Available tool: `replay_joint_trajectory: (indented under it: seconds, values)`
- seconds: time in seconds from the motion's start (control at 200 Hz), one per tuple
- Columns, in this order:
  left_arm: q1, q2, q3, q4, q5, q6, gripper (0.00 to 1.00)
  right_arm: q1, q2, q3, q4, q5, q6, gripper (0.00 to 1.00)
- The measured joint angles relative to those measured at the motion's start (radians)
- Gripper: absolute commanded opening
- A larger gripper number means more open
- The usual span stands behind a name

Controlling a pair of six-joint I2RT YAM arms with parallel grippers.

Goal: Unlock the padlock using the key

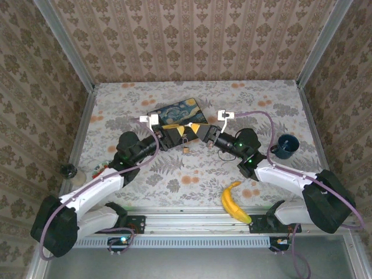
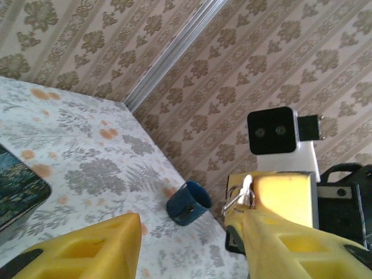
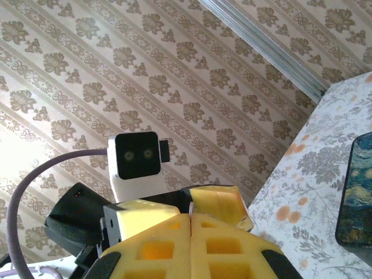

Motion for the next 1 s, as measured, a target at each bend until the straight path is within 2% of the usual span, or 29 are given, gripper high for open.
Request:
replay_joint_trajectory:
  seconds: [0.175,0.4,0.675,0.79,0.895,1.0]
  values:
    - [0.005,0.051,0.022,0.119,0.069,-0.066,0.42,0.000,0.006,0.007,0.011,-0.003,0.011,0.00]
    - [0.005,0.098,0.024,0.215,0.117,-0.119,0.18,0.004,0.017,0.007,0.019,-0.016,0.026,0.00]
    - [0.008,0.103,0.024,0.243,0.122,-0.128,0.09,0.004,0.017,0.011,0.042,-0.022,0.030,0.00]
    - [0.012,0.101,0.024,0.253,0.131,-0.130,0.08,0.004,0.021,0.013,0.046,-0.022,0.036,0.00]
    - [0.013,0.100,0.024,0.254,0.133,-0.129,0.00,0.003,0.032,0.016,0.061,-0.023,0.053,0.00]
    - [0.019,0.099,0.024,0.254,0.133,-0.126,0.00,0.003,0.045,0.022,0.072,-0.023,0.068,0.00]
